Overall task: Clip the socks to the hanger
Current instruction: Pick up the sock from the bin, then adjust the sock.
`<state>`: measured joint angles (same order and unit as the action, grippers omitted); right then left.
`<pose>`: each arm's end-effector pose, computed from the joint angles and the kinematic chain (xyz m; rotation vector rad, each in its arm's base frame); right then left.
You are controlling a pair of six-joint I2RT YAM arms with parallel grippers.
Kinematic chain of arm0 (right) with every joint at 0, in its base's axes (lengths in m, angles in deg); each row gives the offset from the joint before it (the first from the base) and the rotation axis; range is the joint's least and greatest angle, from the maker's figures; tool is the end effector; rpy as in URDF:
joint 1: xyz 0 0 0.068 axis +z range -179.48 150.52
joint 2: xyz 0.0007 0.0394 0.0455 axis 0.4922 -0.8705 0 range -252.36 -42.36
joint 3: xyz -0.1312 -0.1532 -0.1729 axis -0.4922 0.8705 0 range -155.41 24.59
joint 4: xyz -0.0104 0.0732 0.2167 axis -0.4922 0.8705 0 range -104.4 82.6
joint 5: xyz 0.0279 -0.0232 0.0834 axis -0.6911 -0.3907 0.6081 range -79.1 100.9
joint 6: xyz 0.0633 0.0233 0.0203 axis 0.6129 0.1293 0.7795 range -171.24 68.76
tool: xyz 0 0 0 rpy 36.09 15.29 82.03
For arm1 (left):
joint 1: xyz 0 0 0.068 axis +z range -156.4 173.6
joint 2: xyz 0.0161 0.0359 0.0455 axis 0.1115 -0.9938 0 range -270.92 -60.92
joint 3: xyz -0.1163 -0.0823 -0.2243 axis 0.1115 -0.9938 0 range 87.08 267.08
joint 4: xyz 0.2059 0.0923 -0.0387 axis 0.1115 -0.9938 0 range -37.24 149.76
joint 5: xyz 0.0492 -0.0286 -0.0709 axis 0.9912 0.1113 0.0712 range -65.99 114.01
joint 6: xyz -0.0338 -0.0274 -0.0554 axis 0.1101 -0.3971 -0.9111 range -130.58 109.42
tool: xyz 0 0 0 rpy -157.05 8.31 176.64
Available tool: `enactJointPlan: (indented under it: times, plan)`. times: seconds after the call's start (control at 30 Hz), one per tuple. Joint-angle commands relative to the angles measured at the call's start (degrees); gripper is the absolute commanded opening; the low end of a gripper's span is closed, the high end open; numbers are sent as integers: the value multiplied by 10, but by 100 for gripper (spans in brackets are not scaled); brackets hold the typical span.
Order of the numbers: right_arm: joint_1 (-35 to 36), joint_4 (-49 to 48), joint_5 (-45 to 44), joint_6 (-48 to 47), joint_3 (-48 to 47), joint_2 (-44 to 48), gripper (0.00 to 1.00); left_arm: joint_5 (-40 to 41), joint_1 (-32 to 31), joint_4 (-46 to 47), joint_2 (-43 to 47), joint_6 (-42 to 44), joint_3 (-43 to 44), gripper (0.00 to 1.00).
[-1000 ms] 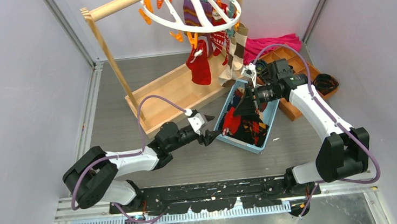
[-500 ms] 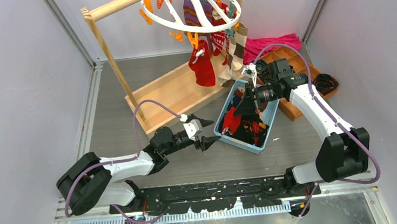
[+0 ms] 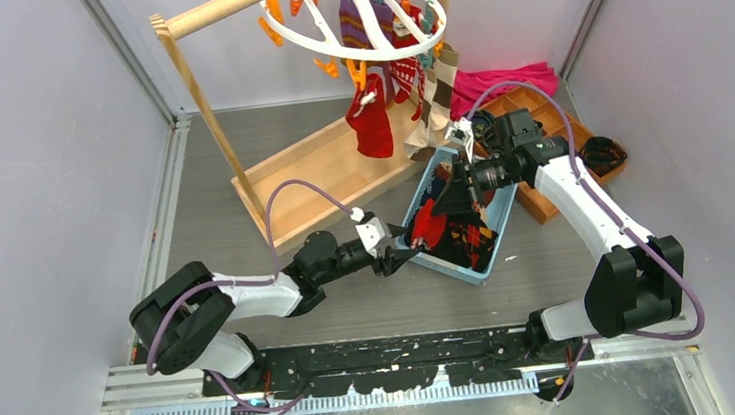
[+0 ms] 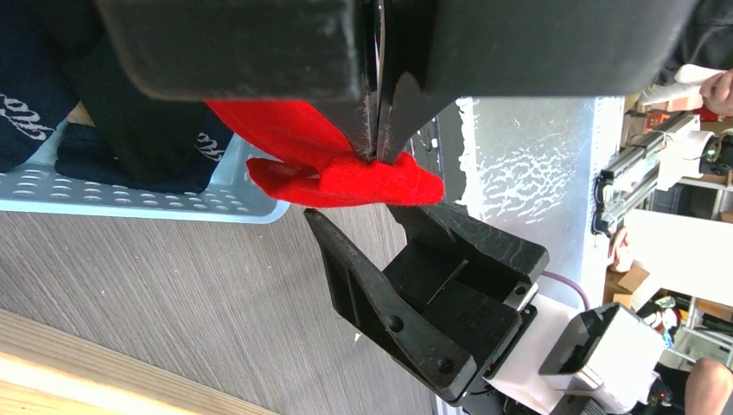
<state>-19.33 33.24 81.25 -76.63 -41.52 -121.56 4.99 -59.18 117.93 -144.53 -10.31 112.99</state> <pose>0.2224 0.0951 0.2950 -1.0198 1.9017 1.4089 0.1561 -0.2366 0.2243 0.9717 1.3320 -0.9693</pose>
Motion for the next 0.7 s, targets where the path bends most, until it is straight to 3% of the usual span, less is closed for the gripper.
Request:
enactJointPlan:
  times: [0.0, 0.1, 0.23, 0.37, 0.57, 0.67]
  plan:
    - [6, -8, 5, -7, -18, -2, 1, 27, -2, 51, 0, 9, 23, 49]
    - [6, -8, 6, -8, -18, 0, 1, 41, -2, 39, 0, 22, 24, 35]
    - [6, -6, 10, -9, -18, 1, 1, 53, -2, 16, 4, 44, 27, 2]
    - [7, 14, 20, -29, -22, 4, 1, 108, -2, -25, 42, 107, 17, 0]
    - [34, 75, 51, -96, -34, 11, 1, 174, -2, -128, 141, 298, 30, 0]
    - [84, 155, 47, -189, -55, 10, 9, 173, -2, -131, 175, 409, 37, 0]
